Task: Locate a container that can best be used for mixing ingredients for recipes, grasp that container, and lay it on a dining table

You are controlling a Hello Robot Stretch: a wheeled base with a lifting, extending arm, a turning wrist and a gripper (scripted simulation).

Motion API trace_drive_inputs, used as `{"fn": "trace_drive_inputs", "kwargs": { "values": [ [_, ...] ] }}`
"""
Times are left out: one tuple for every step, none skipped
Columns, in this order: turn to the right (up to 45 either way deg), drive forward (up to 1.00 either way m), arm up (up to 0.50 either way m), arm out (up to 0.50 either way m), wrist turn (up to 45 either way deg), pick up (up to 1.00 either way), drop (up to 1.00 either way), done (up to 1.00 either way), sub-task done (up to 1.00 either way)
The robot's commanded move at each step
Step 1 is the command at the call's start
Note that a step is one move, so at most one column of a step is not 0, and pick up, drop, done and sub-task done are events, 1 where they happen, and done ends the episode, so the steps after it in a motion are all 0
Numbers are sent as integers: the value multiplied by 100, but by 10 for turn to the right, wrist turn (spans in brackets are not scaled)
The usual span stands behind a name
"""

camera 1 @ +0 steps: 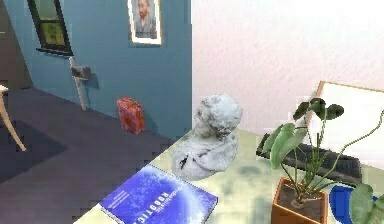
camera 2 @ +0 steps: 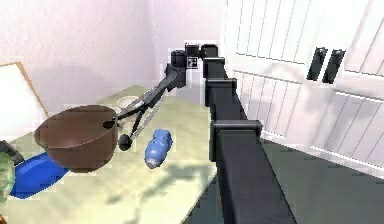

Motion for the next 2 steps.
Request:
{"fn": "trace_drive_inputs", "kwargs": {
  "values": [
    [0,0,0,0,390,0,0,0,0],
    [0,0,-32,0,0,0,0,0,0]
  ]
}}
